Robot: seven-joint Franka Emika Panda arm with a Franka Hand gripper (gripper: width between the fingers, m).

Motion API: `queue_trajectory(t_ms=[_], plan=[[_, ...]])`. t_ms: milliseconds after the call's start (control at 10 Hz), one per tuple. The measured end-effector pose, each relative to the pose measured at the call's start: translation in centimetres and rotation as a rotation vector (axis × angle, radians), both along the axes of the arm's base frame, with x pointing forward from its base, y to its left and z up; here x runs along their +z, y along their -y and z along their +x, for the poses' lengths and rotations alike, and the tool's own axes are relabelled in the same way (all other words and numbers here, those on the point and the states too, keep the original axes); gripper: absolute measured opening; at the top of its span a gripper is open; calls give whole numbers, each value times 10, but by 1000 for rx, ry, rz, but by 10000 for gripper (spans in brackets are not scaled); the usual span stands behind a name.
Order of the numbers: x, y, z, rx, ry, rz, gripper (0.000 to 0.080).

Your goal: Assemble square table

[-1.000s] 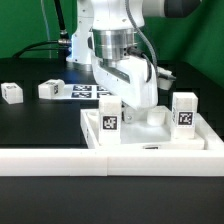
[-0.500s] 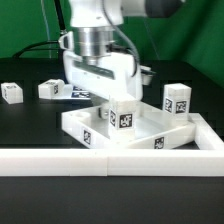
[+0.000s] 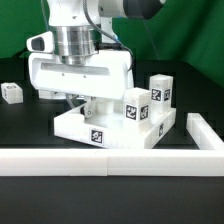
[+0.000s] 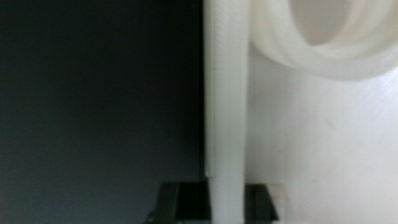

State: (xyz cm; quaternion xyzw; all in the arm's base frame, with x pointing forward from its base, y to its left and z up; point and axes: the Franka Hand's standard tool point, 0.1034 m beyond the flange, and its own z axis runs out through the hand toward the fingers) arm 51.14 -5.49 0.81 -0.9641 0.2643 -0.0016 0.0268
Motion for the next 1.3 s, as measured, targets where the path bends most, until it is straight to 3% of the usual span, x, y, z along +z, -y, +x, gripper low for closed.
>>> queue_trajectory(t_ms=[100,300,400,800,1100,1200,1300], plan=[[1,4,2,175,-9,-5,48],[7,17,31,582,-38,-33,48],[7,9,37,689,-47,-45,48],[6,16,38,1003,-44,-56,48],[13,30,85,1482,-62,-109,48],[15,17,91,1586,-64,-168,48],[14,16,87,1660,-73,-160,48]])
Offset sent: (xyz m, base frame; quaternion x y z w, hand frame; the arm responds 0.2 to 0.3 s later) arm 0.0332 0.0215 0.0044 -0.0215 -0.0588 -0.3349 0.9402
